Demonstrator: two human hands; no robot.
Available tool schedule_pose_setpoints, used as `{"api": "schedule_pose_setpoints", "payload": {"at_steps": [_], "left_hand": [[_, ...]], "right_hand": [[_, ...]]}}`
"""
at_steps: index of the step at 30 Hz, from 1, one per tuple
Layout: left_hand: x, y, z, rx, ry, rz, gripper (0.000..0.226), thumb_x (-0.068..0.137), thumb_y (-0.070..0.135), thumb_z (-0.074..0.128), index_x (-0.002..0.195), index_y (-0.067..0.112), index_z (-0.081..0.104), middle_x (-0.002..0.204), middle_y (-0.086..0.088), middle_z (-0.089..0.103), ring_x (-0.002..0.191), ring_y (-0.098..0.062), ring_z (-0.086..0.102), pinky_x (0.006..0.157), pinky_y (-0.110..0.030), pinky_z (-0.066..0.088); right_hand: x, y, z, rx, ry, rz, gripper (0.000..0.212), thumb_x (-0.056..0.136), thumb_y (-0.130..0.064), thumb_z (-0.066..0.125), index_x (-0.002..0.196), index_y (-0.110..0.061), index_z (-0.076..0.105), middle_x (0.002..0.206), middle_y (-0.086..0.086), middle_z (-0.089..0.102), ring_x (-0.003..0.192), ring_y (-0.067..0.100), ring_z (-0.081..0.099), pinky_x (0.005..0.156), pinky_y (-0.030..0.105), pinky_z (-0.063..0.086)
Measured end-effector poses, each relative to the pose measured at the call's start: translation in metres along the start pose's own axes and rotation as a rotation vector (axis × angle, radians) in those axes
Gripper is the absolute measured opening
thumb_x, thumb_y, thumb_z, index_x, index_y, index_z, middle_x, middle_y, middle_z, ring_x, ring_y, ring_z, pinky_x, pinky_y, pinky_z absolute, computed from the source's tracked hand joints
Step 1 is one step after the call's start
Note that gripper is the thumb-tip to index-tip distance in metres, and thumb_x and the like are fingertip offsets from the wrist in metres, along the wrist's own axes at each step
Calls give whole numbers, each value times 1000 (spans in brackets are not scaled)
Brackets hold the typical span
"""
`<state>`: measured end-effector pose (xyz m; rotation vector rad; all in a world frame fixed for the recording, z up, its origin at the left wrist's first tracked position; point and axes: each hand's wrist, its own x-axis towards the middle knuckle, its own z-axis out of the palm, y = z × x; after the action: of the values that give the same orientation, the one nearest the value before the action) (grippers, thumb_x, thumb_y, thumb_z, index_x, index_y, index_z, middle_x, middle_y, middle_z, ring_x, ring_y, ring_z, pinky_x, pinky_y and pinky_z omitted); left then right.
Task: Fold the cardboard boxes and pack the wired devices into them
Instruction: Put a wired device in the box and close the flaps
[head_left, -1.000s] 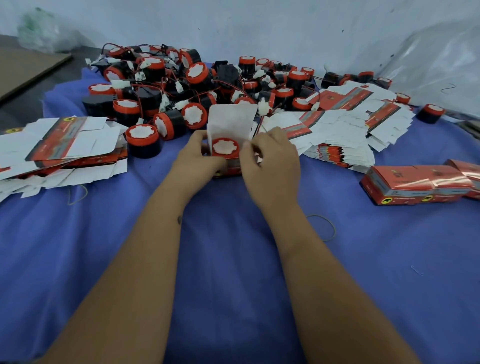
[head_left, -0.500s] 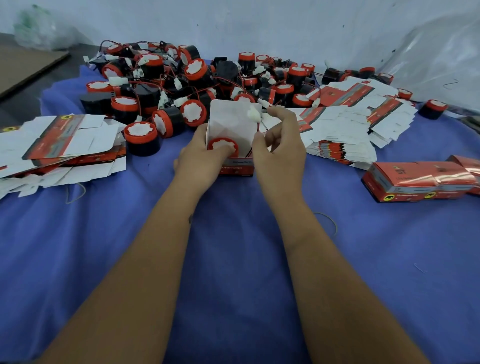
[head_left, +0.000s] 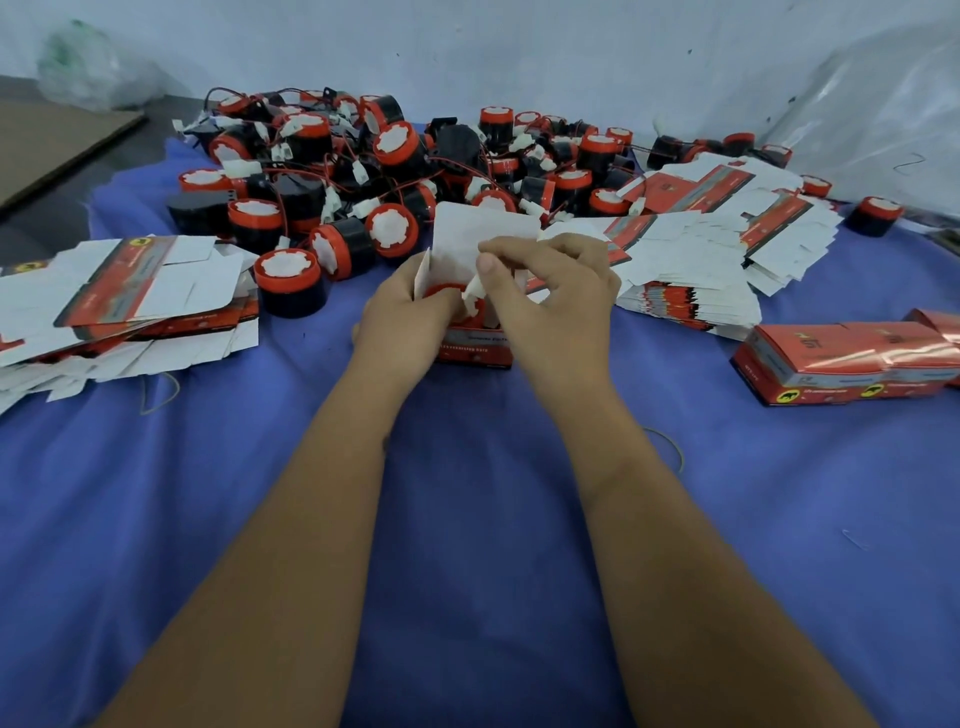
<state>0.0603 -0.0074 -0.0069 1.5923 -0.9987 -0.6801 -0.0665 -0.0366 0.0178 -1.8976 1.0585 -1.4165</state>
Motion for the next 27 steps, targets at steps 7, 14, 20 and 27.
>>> {"api": "schedule_pose_setpoints", "payload": {"at_steps": [7, 14, 20, 27], "left_hand": [[0, 1, 4, 50, 20, -3, 49, 70, 40, 52, 119, 40, 60, 117, 4, 67, 120, -28, 55, 106, -50, 42], [-3, 0, 7, 100, 100, 3, 55, 72, 46, 49, 125, 32, 56, 118, 3, 65, 118, -26, 55, 99, -48, 47], [-5, 2, 7, 114, 98, -4, 58, 71, 49, 48, 126, 32, 56, 119, 5, 64, 119, -25, 53, 101, -48, 46], [-9, 8, 11, 144, 102, 15, 57, 73, 62, 44, 123, 37, 56, 112, 11, 62, 119, -23, 54, 105, -47, 42]], "right_hand": [[9, 17, -4, -370, -97, -113, 41, 89, -20, 61, 128, -33, 58, 120, -4, 61, 128, 17, 38, 102, 17, 14], [9, 23, -11, -474, -63, -319, 20, 81, -15, 69, 100, -15, 75, 115, 7, 58, 112, 27, 47, 91, 32, 36], [9, 25, -7, -332, -107, -308, 7, 80, 0, 67, 82, -4, 73, 97, -1, 49, 96, 22, 46, 78, 10, 32], [3, 16, -4, -31, -199, -105, 45, 79, 4, 61, 117, -20, 60, 94, -8, 62, 90, 5, 57, 78, 9, 44]]}}
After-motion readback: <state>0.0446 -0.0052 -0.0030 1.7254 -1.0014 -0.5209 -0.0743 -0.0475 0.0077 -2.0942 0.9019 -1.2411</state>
